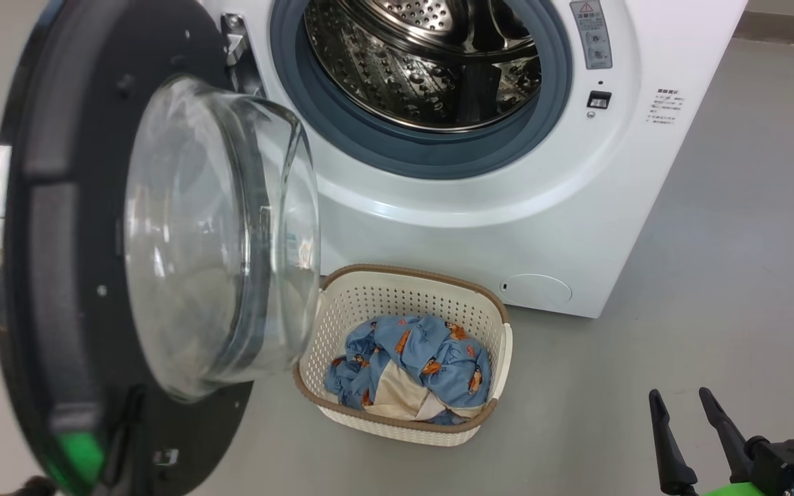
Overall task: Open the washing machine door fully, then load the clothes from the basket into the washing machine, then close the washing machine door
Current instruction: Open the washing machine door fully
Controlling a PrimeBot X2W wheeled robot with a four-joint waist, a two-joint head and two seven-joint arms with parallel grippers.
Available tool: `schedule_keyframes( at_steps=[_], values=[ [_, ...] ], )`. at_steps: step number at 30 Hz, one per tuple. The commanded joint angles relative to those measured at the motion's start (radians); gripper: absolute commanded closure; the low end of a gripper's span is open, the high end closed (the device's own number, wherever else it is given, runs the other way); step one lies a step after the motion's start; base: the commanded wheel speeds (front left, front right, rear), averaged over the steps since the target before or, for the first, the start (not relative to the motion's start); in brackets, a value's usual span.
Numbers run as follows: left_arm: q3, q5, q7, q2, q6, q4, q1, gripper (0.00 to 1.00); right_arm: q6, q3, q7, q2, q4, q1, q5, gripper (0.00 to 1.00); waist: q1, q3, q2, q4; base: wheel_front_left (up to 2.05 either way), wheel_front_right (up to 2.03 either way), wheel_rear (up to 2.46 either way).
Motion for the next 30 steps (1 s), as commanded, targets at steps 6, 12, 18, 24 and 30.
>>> schedule_keyframes(
  at_steps=[6,12,18,24,30],
  values=[
    [0.131,-0.025,-0.061,0.037,0.028,0.066,-0.085,1.00,0.003,0.034,-0.012,-0.011,-0.018,-0.016,-0.004,0.00,0.0000,0.000,-0.0001,-0.011,0.00,0.00,0.00],
    [0.211,-0.038,-0.099,0.057,0.037,0.166,-0.137,1.00,0.003,0.032,-0.012,-0.011,-0.018,-0.013,-0.007,0.00,0.0000,0.005,-0.0001,-0.034,0.00,0.00,0.00],
    [0.284,-0.037,-0.120,0.083,0.032,0.274,-0.197,1.00,0.003,0.035,-0.012,-0.011,-0.019,-0.016,-0.007,0.00,0.0000,0.012,-0.0001,-0.054,0.00,0.00,0.00],
    [0.340,-0.023,-0.126,0.099,0.011,0.376,-0.255,1.00,0.003,0.037,-0.012,-0.011,-0.017,-0.013,-0.006,0.00,0.0000,0.011,-0.0001,-0.065,0.00,0.00,0.00],
    [0.418,0.017,-0.127,0.099,-0.006,0.444,-0.308,1.00,0.003,0.035,-0.012,-0.011,-0.014,-0.018,-0.007,0.00,0.0000,0.010,-0.0001,-0.071,0.00,0.00,0.00]
  ],
)
